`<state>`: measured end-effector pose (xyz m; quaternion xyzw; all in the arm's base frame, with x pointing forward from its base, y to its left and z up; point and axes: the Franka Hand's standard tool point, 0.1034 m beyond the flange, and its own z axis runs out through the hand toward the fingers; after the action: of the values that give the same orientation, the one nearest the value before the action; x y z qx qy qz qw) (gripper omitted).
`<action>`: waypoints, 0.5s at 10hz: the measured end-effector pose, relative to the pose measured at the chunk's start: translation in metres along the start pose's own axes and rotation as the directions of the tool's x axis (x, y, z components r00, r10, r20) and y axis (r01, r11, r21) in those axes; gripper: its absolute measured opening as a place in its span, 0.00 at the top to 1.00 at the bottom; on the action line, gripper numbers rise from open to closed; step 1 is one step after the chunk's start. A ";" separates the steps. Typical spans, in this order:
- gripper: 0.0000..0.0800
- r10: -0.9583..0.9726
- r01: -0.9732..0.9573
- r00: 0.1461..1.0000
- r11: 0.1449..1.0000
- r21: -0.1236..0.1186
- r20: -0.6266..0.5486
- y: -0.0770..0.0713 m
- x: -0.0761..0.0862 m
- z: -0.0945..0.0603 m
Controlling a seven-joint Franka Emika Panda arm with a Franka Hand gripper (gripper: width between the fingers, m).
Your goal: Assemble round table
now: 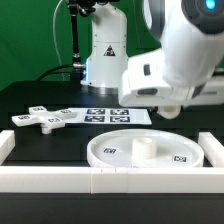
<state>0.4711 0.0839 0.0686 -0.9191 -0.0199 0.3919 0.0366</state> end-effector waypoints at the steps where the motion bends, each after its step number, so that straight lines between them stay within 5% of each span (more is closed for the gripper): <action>1: 0.49 -0.024 0.024 1.000 1.000 0.004 -0.015 0.003 -0.004 -0.012; 5: 0.49 -0.038 0.039 0.995 0.999 0.005 -0.091 0.004 0.005 -0.026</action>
Offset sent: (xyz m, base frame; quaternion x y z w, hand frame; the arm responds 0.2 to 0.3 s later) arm 0.0000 0.0000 0.0000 0.0000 0.0650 0.0000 0.9979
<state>0.4939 0.0787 0.0827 -0.9352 -0.0347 0.3490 0.0480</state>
